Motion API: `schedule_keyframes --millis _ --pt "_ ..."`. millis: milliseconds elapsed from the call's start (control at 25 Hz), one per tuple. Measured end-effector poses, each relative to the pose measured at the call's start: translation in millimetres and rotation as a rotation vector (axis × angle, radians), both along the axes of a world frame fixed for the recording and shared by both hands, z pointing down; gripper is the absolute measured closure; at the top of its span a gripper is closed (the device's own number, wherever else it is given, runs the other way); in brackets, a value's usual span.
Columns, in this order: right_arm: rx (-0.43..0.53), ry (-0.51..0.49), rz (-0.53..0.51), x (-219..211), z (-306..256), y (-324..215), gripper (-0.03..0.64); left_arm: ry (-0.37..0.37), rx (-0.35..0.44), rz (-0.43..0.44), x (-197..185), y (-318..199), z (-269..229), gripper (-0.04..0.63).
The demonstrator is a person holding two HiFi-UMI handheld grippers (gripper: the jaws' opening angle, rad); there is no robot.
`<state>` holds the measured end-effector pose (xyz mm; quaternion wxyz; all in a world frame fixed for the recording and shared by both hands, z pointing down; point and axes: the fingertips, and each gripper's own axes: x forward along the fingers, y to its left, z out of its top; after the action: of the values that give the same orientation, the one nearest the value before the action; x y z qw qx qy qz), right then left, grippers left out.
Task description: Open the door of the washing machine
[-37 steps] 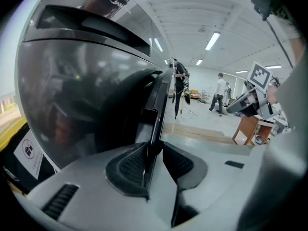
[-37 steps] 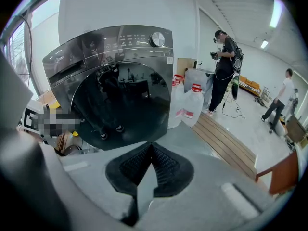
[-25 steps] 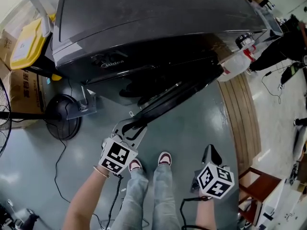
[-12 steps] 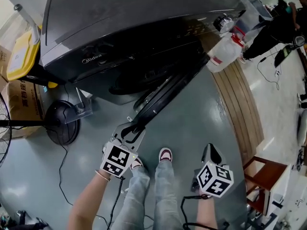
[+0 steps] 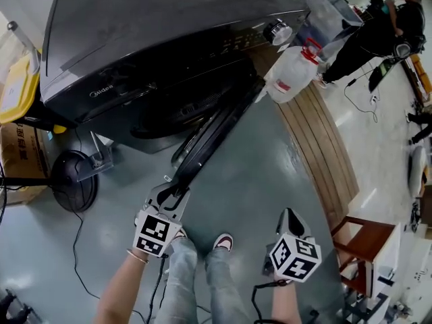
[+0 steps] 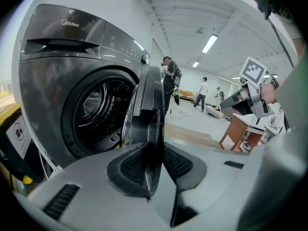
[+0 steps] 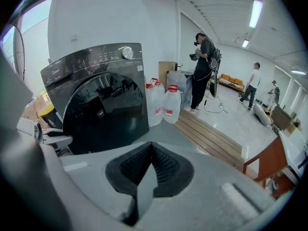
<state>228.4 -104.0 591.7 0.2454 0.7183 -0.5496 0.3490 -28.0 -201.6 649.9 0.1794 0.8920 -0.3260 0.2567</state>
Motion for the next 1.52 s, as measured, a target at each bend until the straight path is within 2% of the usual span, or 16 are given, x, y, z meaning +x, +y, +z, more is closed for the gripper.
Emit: schedule_keyframes --millis 200,560,960,1280,1520 --pt "0.006 0.006 -0.028 10 3 2 0.612 0.014 0.012 -0.041 11 5 0 0.509" --pt "0.002 -0.001 -0.016 37 9 27 0.612 0.002 -0.008 -0.048 40 31 4 0.505" --pt "0.003 0.0 0.049 87 8 62 0.612 -0.021 -0.046 -0.091 73 54 7 0.5" --pt "0.004 -0.011 0.119 112 12 91 0.612 -0.023 -0.072 -0.11 92 66 5 0.499" --pt "-0.001 -0.028 0.181 123 18 109 0.612 -0.011 -0.103 -0.083 114 76 4 0.491"
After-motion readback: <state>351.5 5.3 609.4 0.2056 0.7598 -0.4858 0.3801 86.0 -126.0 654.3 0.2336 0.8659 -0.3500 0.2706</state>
